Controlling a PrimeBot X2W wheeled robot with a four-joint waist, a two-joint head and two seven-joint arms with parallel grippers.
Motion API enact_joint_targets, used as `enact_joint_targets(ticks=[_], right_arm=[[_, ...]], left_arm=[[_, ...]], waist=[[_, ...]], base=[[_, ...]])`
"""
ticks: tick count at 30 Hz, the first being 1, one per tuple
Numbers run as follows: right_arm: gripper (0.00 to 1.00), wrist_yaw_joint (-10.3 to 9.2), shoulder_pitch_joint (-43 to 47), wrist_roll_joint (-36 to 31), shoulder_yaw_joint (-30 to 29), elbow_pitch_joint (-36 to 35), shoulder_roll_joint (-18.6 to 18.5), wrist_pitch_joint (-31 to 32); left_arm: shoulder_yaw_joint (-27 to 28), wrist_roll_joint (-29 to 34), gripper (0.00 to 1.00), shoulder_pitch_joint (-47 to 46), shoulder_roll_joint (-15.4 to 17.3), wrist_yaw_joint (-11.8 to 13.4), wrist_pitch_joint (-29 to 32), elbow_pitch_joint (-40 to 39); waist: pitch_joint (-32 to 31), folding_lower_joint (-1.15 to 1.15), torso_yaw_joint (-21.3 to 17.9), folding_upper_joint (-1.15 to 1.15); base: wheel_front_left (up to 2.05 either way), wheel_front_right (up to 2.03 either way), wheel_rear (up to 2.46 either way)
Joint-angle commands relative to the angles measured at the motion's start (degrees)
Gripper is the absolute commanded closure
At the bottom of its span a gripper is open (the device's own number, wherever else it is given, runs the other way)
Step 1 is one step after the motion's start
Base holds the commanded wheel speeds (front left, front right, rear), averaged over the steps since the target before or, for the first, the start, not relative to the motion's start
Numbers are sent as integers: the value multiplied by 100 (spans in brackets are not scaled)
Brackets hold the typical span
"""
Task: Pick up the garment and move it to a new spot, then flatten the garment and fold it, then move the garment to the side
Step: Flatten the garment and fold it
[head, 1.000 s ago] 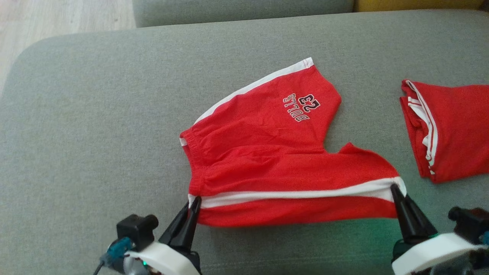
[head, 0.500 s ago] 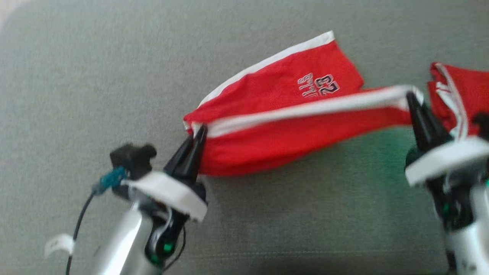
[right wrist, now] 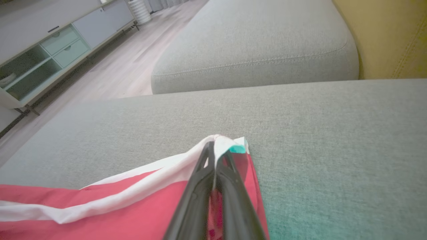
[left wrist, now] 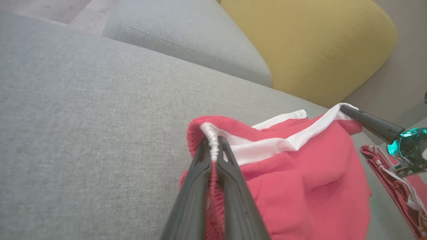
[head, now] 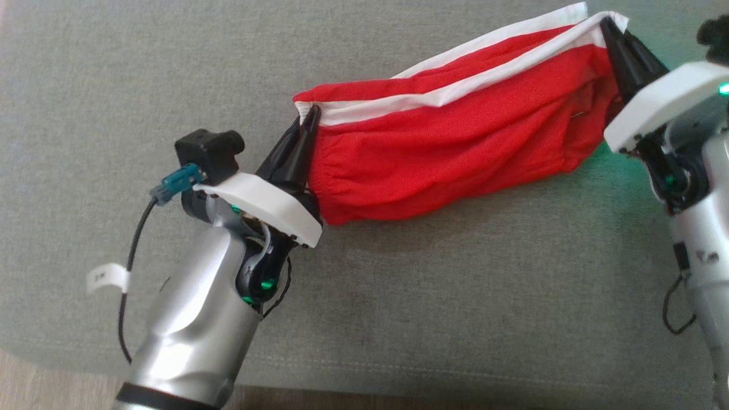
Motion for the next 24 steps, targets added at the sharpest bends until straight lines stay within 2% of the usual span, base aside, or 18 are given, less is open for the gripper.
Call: enact_joint_targets(ticks=[1,2,3,4,5,7,10,15,16,17,18,19,21,24], right_arm=[[100,-4,-139,80,149,-4,-64,-77],[73,-4,-225,116,236,150,-81,-98],[25,-4,-297,147,311,272,-96,-164],[0,-4,-346,177,375,374,-111,-253],[0,-4,-378,201,438,438,-123,-383],[0,-4,-380,228,545,526,-156,-689],[0,-4,-260,108,660,574,-220,-1237],[0,-4,131,-464,606,437,-313,-2106],[0,-4,245,-576,531,357,-303,-2210],[0,-4,245,-576,531,357,-303,-2210],[0,-4,514,-818,342,130,-273,-2344],[0,-4,514,-818,342,130,-273,-2344],[0,-4,849,-1034,100,-189,-204,-2409],[0,-4,1432,-1297,-263,-749,-37,-2388]], left_arm=[[100,-49,100,-181,42,-40,-88,-54],[61,-100,100,-210,33,-52,-106,45],[16,-130,88,-237,27,-60,-137,127],[-18,-163,34,-251,21,-65,-181,192],[-58,-187,0,-253,17,-62,-209,252],[-119,-194,0,-238,12,-24,-286,332],[-162,-71,0,-132,10,163,-424,366],[-91,383,0,212,219,678,-572,119],[-37,495,0,300,281,812,-590,-12],[-37,495,0,300,281,812,-590,-12],[96,717,0,498,396,1065,-609,-332],[96,717,0,498,396,1065,-609,-332],[299,987,0,705,505,1301,-614,-813],[576,1330,0,1052,643,1513,-616,-1432]], waist=[[41,0,45,0],[53,0,61,0],[56,0,76,0],[53,0,88,0],[50,0,93,0],[29,0,89,0],[-63,0,50,0],[-289,0,-88,0],[-335,0,-121,0],[-335,0,-121,0],[-436,0,-185,0],[-436,0,-185,0],[-525,0,-250,0],[-647,0,-346,0]], base=[[0,0,0],[0,0,0],[0,0,0],[0,0,0],[0,0,0],[0,0,0],[0,0,0],[0,0,0],[0,0,0],[0,0,0],[0,0,0],[0,0,0],[0,0,0],[0,0,0]])
